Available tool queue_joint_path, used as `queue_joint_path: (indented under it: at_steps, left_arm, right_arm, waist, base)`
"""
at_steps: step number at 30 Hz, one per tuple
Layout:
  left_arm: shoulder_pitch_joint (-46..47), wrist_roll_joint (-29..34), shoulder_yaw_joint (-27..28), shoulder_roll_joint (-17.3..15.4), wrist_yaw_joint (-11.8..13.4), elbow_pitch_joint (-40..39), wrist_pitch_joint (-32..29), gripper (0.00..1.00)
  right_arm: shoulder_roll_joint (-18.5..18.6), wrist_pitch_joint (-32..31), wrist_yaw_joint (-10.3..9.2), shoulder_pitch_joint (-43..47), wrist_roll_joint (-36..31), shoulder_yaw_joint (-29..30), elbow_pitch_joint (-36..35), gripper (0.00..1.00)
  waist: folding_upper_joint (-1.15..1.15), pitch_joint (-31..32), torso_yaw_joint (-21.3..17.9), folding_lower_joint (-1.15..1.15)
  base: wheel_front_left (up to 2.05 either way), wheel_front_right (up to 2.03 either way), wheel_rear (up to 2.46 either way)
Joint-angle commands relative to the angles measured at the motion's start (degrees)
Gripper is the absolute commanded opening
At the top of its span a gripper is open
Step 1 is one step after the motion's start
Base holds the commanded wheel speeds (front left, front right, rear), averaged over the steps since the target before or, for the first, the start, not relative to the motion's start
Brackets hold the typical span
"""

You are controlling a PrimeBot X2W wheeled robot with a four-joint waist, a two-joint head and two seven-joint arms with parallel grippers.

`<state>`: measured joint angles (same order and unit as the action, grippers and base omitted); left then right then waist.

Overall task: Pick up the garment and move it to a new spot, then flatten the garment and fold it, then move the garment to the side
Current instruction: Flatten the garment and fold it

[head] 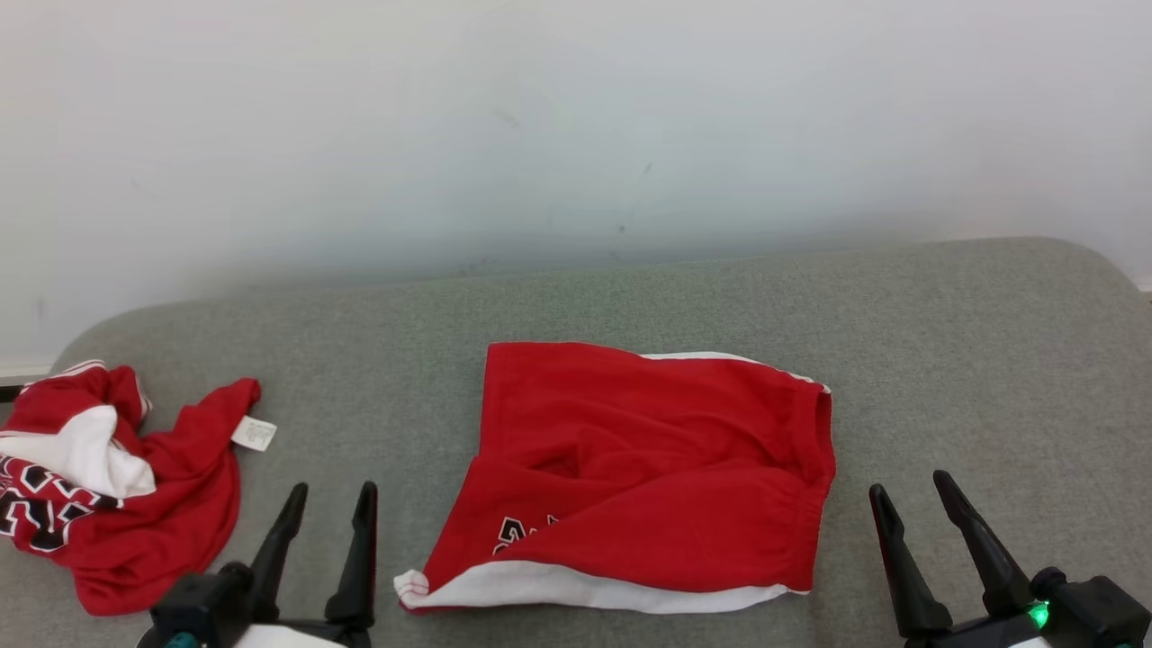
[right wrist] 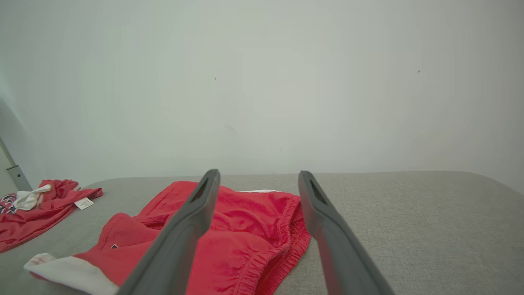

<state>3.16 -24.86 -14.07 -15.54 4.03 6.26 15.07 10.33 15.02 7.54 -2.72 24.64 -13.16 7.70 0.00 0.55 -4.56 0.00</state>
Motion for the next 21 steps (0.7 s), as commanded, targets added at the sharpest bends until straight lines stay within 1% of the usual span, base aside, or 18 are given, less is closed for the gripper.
queue_joint_path:
  at_steps: [1, 6, 10, 16, 19, 21]
  left_arm:
    - [-1.78, 1.41, 1.16, 1.08, -0.68, -0.52, 0.11, 1.00]
    - [-4.38, 5.05, 5.55, 4.96, -3.66, -1.45, 0.12, 1.00]
    - [-5.11, 7.16, 7.86, 7.12, -6.20, -0.64, 0.12, 1.00]
    - [-4.61, 9.45, 10.32, 8.68, -8.69, 0.21, 0.10, 1.00]
    - [-4.30, 10.43, 10.80, 9.07, -9.58, 0.74, 0.09, 1.00]
    - [-3.98, 11.24, 10.03, 8.77, -10.22, 1.31, 0.09, 1.00]
  right_arm:
    - [0.24, 0.15, -0.11, 1.33, -0.50, -0.11, -0.71, 1.00]
    - [0.84, 0.17, -0.11, 3.59, -1.10, -0.58, -1.37, 1.00]
    - [1.26, 0.18, -0.11, 4.31, -0.84, -0.57, -0.86, 1.00]
    - [1.53, 0.19, -0.11, 3.89, -0.25, -1.36, -0.24, 1.00]
    - [1.93, 0.19, -0.11, 3.39, 0.30, -2.04, 0.60, 1.00]
    - [2.45, 0.18, -0.11, 3.29, 0.81, -2.83, 1.55, 1.00]
  waist:
    - [0.00, 0.19, 0.14, 0.00]
    - [0.00, 0.75, 0.63, 0.00]
    - [0.00, 0.92, 0.69, 0.00]
    - [0.00, 0.85, 0.41, 0.00]
    - [0.00, 0.70, 0.33, 0.00]
    - [0.00, 0.55, 0.32, 0.00]
  base:
    - [0.00, 0.00, 0.00]
    - [0.00, 0.00, 0.00]
    - [0.00, 0.00, 0.00]
    - [0.00, 0.00, 0.00]
    - [0.00, 0.00, 0.00]
    - [0.00, 0.00, 0.00]
